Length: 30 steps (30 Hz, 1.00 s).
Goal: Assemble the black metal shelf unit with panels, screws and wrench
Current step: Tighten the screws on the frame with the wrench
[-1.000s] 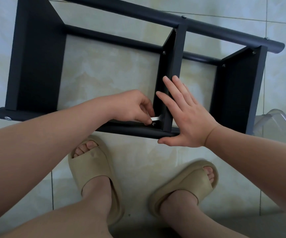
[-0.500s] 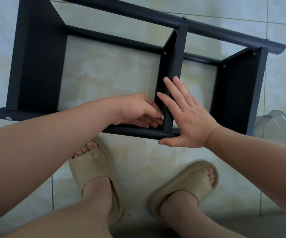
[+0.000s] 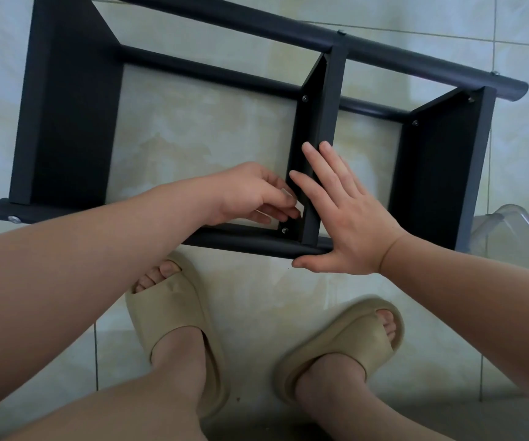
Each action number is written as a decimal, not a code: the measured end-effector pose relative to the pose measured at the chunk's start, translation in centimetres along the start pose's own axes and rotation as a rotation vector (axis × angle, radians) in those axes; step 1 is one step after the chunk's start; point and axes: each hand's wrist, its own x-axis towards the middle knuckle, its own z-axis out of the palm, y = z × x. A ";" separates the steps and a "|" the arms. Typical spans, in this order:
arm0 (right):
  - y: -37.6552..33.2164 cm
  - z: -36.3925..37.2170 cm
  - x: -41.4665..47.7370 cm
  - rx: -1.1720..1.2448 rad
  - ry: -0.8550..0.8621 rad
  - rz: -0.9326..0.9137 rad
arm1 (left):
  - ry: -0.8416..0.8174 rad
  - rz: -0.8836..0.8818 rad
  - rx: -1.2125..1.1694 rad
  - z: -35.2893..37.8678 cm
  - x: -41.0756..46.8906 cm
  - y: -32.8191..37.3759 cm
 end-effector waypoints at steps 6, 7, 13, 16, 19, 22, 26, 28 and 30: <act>0.0 0.0 0.0 -0.004 -0.006 -0.001 | 0.004 0.004 0.074 0.1 -0.3 0.0; 0.0 0.0 0.0 -0.005 -0.006 0.000 | 0.000 0.000 0.064 0.2 -0.3 0.1; 0.0 0.0 0.0 -0.005 -0.001 0.000 | -0.059 -0.048 0.027 0.4 -0.4 0.1; 0.0 0.0 0.0 -0.010 -0.003 0.000 | -0.075 -0.050 0.045 0.3 -0.3 0.0; 0.0 0.0 0.0 -0.006 0.000 -0.003 | -0.094 -0.049 0.063 0.3 -0.3 -0.1; 0.0 0.0 0.0 -0.001 -0.002 0.001 | -0.109 -0.050 0.081 0.2 -0.3 -0.2; 0.0 0.0 0.0 -0.012 -0.008 0.005 | -0.117 -0.042 0.121 0.2 -0.4 -0.2; 0.0 -0.1 0.0 -0.014 -0.013 0.006 | -0.123 -0.038 0.141 0.1 -0.5 -0.1; -0.1 -0.1 0.0 -0.013 -0.016 0.006 | -0.129 -0.037 0.158 0.1 -0.5 -0.2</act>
